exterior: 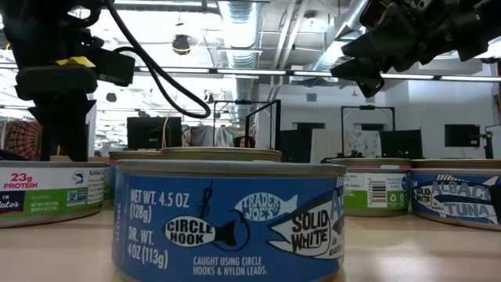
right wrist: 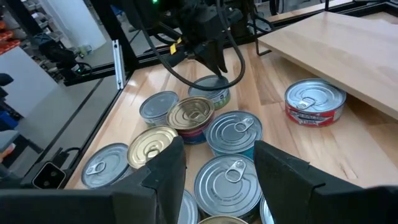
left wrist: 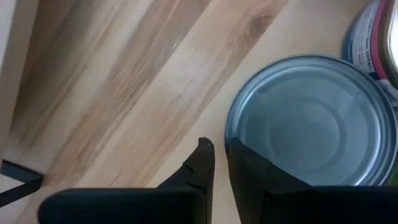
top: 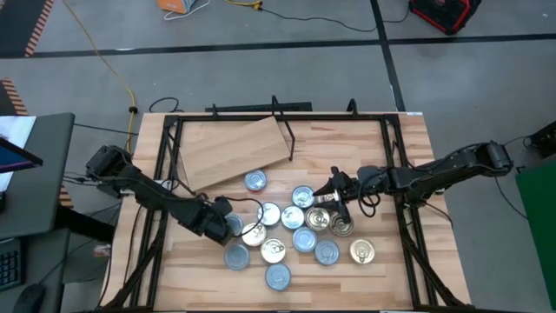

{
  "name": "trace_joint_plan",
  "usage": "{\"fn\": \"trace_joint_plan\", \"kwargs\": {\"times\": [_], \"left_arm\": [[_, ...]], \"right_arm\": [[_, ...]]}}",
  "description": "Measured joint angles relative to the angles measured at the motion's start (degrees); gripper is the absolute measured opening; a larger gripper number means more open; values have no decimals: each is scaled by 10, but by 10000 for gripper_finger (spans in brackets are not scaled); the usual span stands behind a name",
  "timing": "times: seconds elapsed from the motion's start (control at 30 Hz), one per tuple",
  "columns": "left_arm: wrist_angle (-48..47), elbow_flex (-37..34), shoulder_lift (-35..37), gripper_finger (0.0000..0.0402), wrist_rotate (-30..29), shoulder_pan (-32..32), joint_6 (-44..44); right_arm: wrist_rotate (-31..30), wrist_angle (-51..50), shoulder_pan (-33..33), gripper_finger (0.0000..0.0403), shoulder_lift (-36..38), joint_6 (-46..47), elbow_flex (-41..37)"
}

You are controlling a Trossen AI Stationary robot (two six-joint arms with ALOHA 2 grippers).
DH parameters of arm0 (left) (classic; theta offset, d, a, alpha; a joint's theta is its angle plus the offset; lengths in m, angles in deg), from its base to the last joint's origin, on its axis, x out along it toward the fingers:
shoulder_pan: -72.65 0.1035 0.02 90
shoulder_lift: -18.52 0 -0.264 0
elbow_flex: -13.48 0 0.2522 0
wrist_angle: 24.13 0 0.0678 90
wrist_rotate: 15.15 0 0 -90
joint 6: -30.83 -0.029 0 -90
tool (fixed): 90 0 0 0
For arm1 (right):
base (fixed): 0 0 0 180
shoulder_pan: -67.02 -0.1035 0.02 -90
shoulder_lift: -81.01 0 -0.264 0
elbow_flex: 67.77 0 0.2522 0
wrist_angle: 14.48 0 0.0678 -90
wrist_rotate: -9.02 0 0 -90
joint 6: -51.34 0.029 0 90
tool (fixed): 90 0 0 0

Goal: Stack canned seafood by type on shelf
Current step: Put the green white tuna can on the shelf

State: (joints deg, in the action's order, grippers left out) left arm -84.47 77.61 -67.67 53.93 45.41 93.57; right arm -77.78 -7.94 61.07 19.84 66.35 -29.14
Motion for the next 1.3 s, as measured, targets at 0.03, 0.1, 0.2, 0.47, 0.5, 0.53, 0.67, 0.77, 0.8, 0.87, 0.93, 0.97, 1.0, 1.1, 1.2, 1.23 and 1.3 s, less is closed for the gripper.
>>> {"fn": "trace_joint_plan", "kwargs": {"times": [0.03,0.1,0.2,0.47,0.5,0.53,0.67,0.77,0.8,0.87,0.93,0.97,1.0,1.1,1.2,1.23,1.3], "left_arm": [[-2,0,0,33,5,0,-7],[-6,0,0,26,17,0,-17],[-6,0,5,15,20,0,-18],[3,0,67,2,44,-20,-19],[20,0,73,2,46,-28,-38],[40,0,78,3,48,-37,-63],[82,0,70,4,42,-86,-195],[82,0,50,11,22,-116,-236],[82,0,46,17,13,-122,-245],[83,0,37,35,3,-131,-254],[83,0,27,60,-4,-138,-266],[83,0,25,72,-7,-140,-273],[83,0,22,87,-9,-141,-286],[77,0,16,125,-17,-142,-324],[70,0,17,150,-36,-144,-349],[70,0,17,154,-42,-144,-357],[70,0,17,158,-49,-146,-377]], "right_arm": [[0,0,0,214,0,0,0],[0,0,-1,214,0,0,0],[0,-1,0,214,0,0,0],[0,-1,-4,214,0,1,0],[0,-1,-4,214,0,1,0],[0,-1,-4,214,0,1,0],[0,-1,-4,214,0,-3,0],[-1,0,-4,214,0,-5,0],[-1,-1,-4,214,0,-5,0],[-1,0,-4,214,0,-5,0],[-1,0,-4,214,0,-5,0],[-1,-1,-4,214,0,-5,0],[-1,0,-4,214,0,-5,0],[-1,-1,-3,214,0,-5,0],[-1,-1,-3,214,0,-5,0],[-1,-1,-3,214,0,-5,0],[-2,-1,-3,214,0,-5,0]]}}
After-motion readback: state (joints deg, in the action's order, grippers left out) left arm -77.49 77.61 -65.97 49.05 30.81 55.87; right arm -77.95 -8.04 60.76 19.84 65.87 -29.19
